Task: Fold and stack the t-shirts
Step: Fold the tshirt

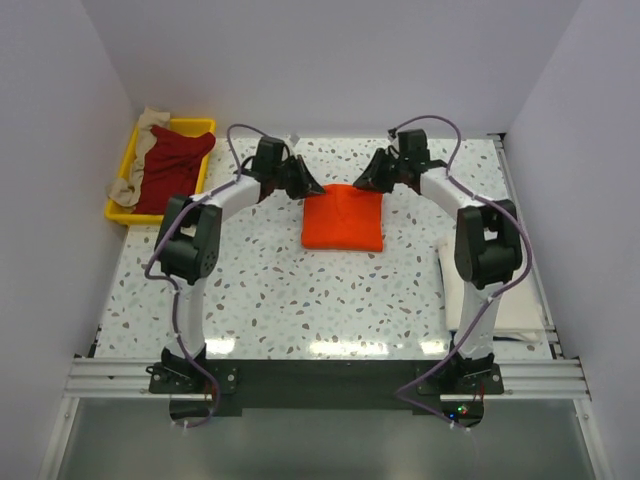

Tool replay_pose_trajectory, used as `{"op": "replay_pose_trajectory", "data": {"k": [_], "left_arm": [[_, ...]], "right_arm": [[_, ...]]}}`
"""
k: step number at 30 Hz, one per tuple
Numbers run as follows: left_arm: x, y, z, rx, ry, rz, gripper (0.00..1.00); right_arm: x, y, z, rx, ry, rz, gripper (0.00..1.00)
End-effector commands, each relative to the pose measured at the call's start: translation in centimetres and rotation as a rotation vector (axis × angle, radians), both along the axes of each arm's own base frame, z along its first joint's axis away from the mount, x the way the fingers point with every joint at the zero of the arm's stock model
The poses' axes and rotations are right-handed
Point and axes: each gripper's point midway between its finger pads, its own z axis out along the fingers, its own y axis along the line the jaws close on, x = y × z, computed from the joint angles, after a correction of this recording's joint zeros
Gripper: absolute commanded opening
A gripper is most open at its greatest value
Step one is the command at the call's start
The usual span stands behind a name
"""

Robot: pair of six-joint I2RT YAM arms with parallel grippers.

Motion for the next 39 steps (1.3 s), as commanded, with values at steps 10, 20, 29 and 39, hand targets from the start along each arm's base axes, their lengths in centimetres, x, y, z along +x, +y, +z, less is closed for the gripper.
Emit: {"op": "replay_pose_trajectory", "data": {"k": [10,20,29,39], "left_arm": [[4.4,0.4,-5.1,-0.036,-0.007,0.03,0.0],[4.8,1.7,-6.8,-0.089,0.029,0.051,0.0],[5.1,1.8,-5.0,-0.119,0.0,0.03,0.0],[4.5,0.3,3.2,-0.088,-0.159,-0.006,0.21]], "right_arm": [[5.0,-0.4,-6.8,0.101,0.058,0.036,0.19],[6.9,-2.3,-8.1,0.328,0.143,-0.049,0.26],[8.0,-5.2,-7.3,0.386,0.155,-0.13,0.35],[5.3,-7.8,-2.5,0.158,0.008,-0.135,0.52]]}}
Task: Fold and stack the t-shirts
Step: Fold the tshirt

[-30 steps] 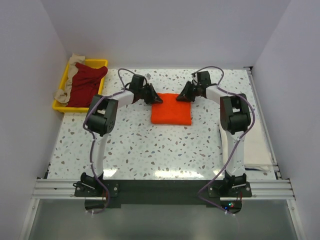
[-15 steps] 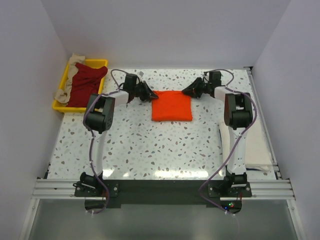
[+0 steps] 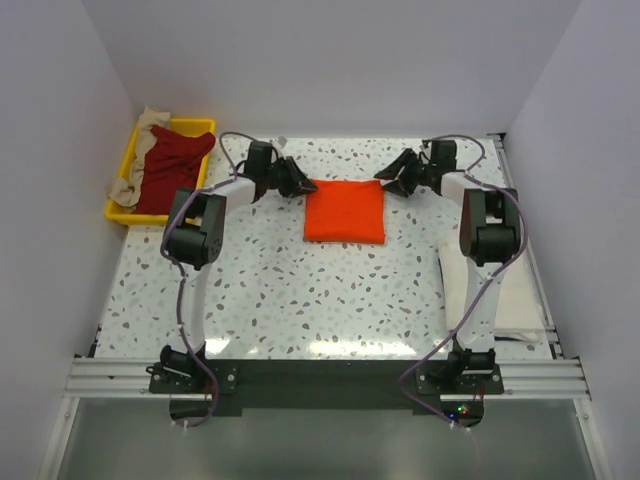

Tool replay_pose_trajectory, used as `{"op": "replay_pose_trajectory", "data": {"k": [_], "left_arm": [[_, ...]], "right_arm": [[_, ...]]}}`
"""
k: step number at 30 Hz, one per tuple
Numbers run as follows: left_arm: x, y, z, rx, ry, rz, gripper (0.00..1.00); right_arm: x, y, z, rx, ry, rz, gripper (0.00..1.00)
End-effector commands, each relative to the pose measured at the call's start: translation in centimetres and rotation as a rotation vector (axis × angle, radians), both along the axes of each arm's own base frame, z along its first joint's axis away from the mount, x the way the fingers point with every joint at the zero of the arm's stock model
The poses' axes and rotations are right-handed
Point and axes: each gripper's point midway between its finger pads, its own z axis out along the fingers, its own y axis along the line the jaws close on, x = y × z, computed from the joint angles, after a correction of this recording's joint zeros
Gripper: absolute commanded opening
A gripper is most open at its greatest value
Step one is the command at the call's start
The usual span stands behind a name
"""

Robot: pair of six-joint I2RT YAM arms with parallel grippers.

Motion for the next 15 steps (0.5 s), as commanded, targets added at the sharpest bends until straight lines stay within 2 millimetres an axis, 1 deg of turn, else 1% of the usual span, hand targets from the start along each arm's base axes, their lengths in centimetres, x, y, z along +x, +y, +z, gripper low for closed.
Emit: {"op": "replay_pose_trajectory", "data": {"k": [1,2,3,4,5,6,7,8,9,11,12,13,14,15], "left_arm": [[0.3,-1.6,8.5,0.015,-0.198,-0.037,0.22],[0.0,-1.8,8.6,0.037,-0.201,-0.031,0.22],[-1.1,-2.8,8.7,0.048,-0.193,-0.049,0.22],[-1.7,-3.2,8.7,0.054,-0.195,-0.058,0.22],[-2.2,-3.6,8.5,0.062,-0.192,-0.057,0.22],[-3.2,-4.4,8.4,0.069,-0.187,-0.071,0.22],[-4.2,-4.7,7.6,0.086,-0.153,-0.08,0.22],[-4.9,-5.0,7.3,0.096,-0.146,-0.084,0.2],[-6.1,-6.4,6.9,0.106,-0.138,-0.11,0.2],[-7.0,-7.2,6.1,0.146,-0.127,-0.118,0.18],[-8.1,-8.3,5.2,0.156,-0.112,-0.144,0.17],[-8.5,-8.6,4.8,0.161,-0.106,-0.152,0.16],[-8.9,-8.7,3.7,0.174,-0.087,-0.155,0.14],[-9.4,-9.0,3.1,0.179,-0.076,-0.163,0.13]], "right_arm": [[-1.4,-2.1,4.0,-0.162,-0.098,-0.024,0.57],[-2.3,-2.5,4.4,-0.204,-0.114,-0.019,0.6],[-2.5,-3.1,4.3,-0.237,-0.112,-0.038,0.62],[-3.0,-3.3,4.1,-0.25,-0.107,-0.039,0.65],[-3.7,-3.4,3.9,-0.26,-0.104,-0.037,0.66],[-3.9,-3.4,3.8,-0.263,-0.102,-0.038,0.67],[-4.3,-3.3,3.6,-0.265,-0.099,-0.026,0.68],[-4.9,-3.1,3.0,-0.265,-0.084,-0.019,0.68],[-5.1,-3.2,2.9,-0.273,-0.084,-0.017,0.7],[-5.8,-3.1,2.1,-0.298,-0.074,-0.006,0.72],[-6.1,-3.0,2.1,-0.304,-0.077,0.002,0.73],[-6.3,-2.7,2.0,-0.31,-0.08,0.013,0.75],[-6.5,-2.1,1.7,-0.324,-0.083,0.032,0.75],[-6.6,-1.8,1.6,-0.335,-0.083,0.042,0.75]]}}
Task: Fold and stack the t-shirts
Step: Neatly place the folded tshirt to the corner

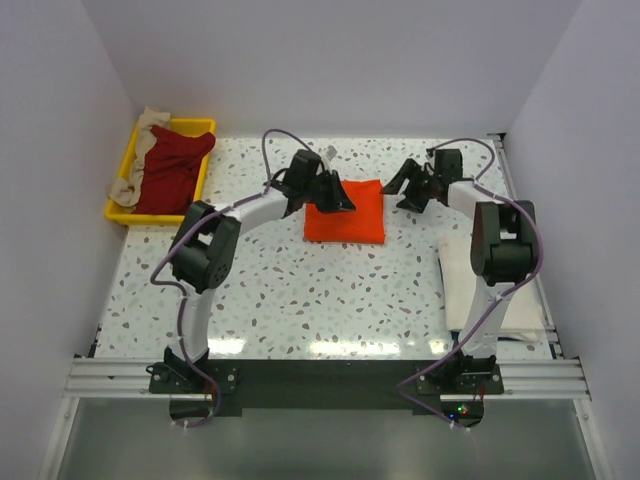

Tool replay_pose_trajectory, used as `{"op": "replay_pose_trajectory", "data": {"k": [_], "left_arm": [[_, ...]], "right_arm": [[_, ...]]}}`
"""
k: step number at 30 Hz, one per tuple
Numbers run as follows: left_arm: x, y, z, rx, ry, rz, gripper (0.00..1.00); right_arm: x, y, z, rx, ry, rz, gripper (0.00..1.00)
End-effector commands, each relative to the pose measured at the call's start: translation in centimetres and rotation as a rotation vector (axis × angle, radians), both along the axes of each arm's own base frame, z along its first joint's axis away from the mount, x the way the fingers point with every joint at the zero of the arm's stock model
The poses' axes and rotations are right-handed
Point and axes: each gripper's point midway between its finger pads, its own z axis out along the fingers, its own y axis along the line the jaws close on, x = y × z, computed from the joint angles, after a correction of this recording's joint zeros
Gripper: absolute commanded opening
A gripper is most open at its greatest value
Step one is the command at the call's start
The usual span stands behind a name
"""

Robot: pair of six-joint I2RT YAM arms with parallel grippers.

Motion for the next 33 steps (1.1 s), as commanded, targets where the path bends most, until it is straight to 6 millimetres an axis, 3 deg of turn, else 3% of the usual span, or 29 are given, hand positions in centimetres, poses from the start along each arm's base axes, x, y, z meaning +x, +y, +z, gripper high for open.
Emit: {"op": "replay_pose_trajectory", "data": {"k": [1,8,11,18,22,26,30,32,33], "left_arm": [[-1.1,0.5,-2.7,0.074,0.032,0.01,0.13],[-2.2,1.7,-7.8,0.202,0.095,0.046,0.1],[-2.6,1.9,-9.1,0.218,0.121,0.044,0.08],[-2.7,1.8,-9.1,0.216,0.124,0.043,0.07],[-2.1,1.4,-7.8,0.203,0.099,0.036,0.07],[-1.7,1.2,-6.8,0.207,0.083,0.029,0.07],[-1.3,1.1,-5.3,0.204,0.066,0.031,0.07],[-0.8,1.1,-3.6,0.205,0.044,0.038,0.08],[-0.5,1.1,-2.8,0.209,0.027,0.039,0.08]], "right_arm": [[-0.5,1.0,0.1,-0.082,-0.036,0.062,0.75],[-1.7,3.1,-3.6,-0.173,0.027,0.099,0.75],[-2.4,3.4,-4.7,-0.219,0.049,0.098,0.75],[-2.9,3.9,-5.4,-0.275,0.057,0.079,0.71],[-3.6,4.1,-6.1,-0.316,0.094,0.063,0.53],[-3.6,3.3,-6.6,-0.362,0.13,0.037,0.41],[-3.8,2.5,-7.1,-0.437,0.163,0.021,0.09],[-4.1,1.9,-6.9,-0.464,0.175,0.007,0.0],[-4.1,1.3,-6.8,-0.492,0.176,-0.011,0.0]]}}
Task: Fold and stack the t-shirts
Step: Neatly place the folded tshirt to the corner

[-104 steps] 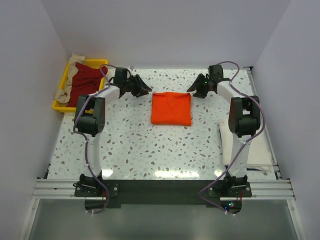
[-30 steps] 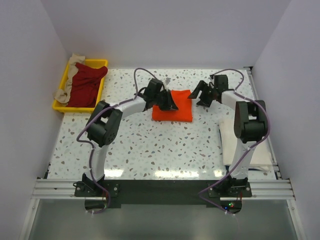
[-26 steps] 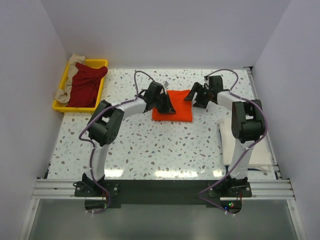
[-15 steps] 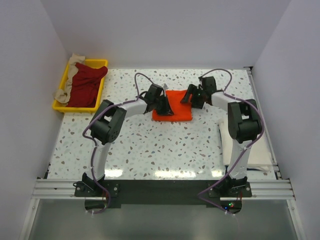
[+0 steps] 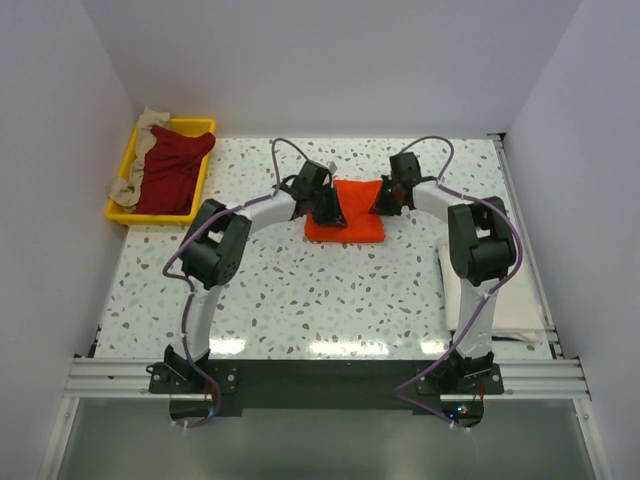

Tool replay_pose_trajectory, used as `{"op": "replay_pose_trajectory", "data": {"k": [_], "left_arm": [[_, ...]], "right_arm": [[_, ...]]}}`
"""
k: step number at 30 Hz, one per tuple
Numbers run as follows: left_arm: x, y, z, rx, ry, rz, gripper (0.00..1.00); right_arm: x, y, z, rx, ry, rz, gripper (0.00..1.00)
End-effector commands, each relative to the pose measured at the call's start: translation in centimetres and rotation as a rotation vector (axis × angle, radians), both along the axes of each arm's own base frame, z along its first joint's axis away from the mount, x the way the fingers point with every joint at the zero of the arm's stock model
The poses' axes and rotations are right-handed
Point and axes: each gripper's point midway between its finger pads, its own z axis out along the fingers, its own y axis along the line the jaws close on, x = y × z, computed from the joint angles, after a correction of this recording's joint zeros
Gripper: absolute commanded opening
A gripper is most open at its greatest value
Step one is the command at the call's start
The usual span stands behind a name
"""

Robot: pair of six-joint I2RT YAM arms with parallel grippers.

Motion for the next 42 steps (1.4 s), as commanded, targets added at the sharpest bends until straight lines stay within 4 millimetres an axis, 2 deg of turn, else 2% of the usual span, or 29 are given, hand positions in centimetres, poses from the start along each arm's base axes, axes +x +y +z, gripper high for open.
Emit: {"op": "replay_pose_trajectory", "data": {"k": [1,4,5,6,7,8,9,11,12,13,14,15,16,18,21,23,24,26,27,28,30,31,34,35,36,42], "left_arm": [[1.9,0.1,5.6,0.007,-0.117,0.002,0.08],[1.6,0.6,7.5,0.017,-0.136,-0.003,0.09],[1.3,0.8,9.0,0.01,-0.155,-0.004,0.09],[1.0,1.0,9.5,0.01,-0.163,-0.01,0.09],[0.5,1.3,9.5,0.016,-0.161,-0.013,0.09],[0.1,1.6,11.1,0.005,-0.187,-0.016,0.09],[-0.2,1.9,11.5,0.009,-0.199,-0.023,0.09],[-1.0,2.9,12.7,0.009,-0.216,-0.019,0.1],[-1.3,3.1,13.2,0.003,-0.224,-0.023,0.1],[-1.8,3.5,13.0,0.006,-0.216,-0.024,0.11],[-2.2,3.6,14.2,-0.013,-0.233,-0.029,0.11],[-2.5,3.7,14.6,-0.02,-0.239,-0.034,0.11],[-3.0,3.9,15.2,-0.03,-0.25,-0.039,0.11],[-3.8,3.9,15.8,-0.05,-0.252,-0.059,0.11],[-4.5,4.0,16.3,-0.063,-0.257,-0.071,0.11],[-4.9,4.0,16.8,-0.076,-0.261,-0.081,0.11],[-4.9,4.0,16.8,-0.075,-0.26,-0.084,0.11],[-5.1,3.9,17.1,-0.084,-0.263,-0.09,0.11],[-5.2,3.9,17.3,-0.087,-0.264,-0.092,0.11],[-5.3,3.9,17.4,-0.09,-0.265,-0.097,0.11],[-5.3,3.8,17.6,-0.095,-0.268,-0.1,0.11],[-5.4,3.8,17.8,-0.1,-0.27,-0.102,0.11],[-5.4,3.6,18.1,-0.114,-0.273,-0.107,0.11],[-5.4,3.6,18.1,-0.115,-0.272,-0.106,0.11],[-5.5,3.6,18.2,-0.117,-0.27,-0.108,0.11],[-5.7,3.5,18.5,-0.119,-0.269,-0.114,0.11]], "right_arm": [[-2.4,-3.3,-2.0,-0.172,0.109,-0.07,0.0],[-2.4,-4.8,-0.8,-0.227,0.087,-0.138,0.0],[-2.5,-5.3,0.3,-0.235,0.065,-0.166,0.0],[-2.7,-5.7,0.7,-0.247,0.057,-0.192,0.0],[-2.9,-7.1,0.9,-0.289,0.053,-0.264,0.0],[-3.0,-7.6,1.6,-0.305,0.048,-0.295,0.0],[-3.9,-8.6,1.5,-0.339,0.081,-0.321,0.0],[-3.7,-9.4,2.2,-0.349,0.098,-0.377,0.0],[-4.8,-9.8,1.4,-0.37,0.168,-0.371,0.0],[-4.1,-10.1,2.2,-0.361,0.174,-0.382,0.0],[-4.3,-10.6,2.3,-0.379,0.2,-0.397,0.0],[-6.0,-11.3,1.4,-0.431,0.287,-0.409,0.0],[-5.6,-12.0,2.1,-0.441,0.286,-0.466,0.0],[-6.2,-13.7,2.4,-0.506,0.314,-0.53,0.0],[-6.7,-15.1,3.5,-0.531,0.331,-0.578,0.0],[-6.2,-16.6,5.0,-0.516,0.326,-0.652,0.0],[-7.1,-17.4,5.6,-0.54,0.362,-0.674,0.0],[-6.5,-19.1,7.3,-0.535,0.353,-0.758,0.0],[-7.3,-20.0,8.1,-0.573,0.373,-0.778,0.0],[-6.6,-20.7,9.5,-0.564,0.344,-0.826,0.0],[-7.5,-21.7,10.6,-0.596,0.374,-0.858,0.0],[-7.1,-22.4,11.7,-0.583,0.351,-0.899,0.0],[-8.0,-23.3,13.1,-0.587,0.373,-0.952,0.0],[-8.3,-23.3,13.4,-0.587,0.377,-0.958,0.0],[-8.9,-24.6,13.6,-0.585,0.396,-0.993,0.0],[-12.1,-25.7,13.6,-0.585,0.455,-1.016,0.0]]}}
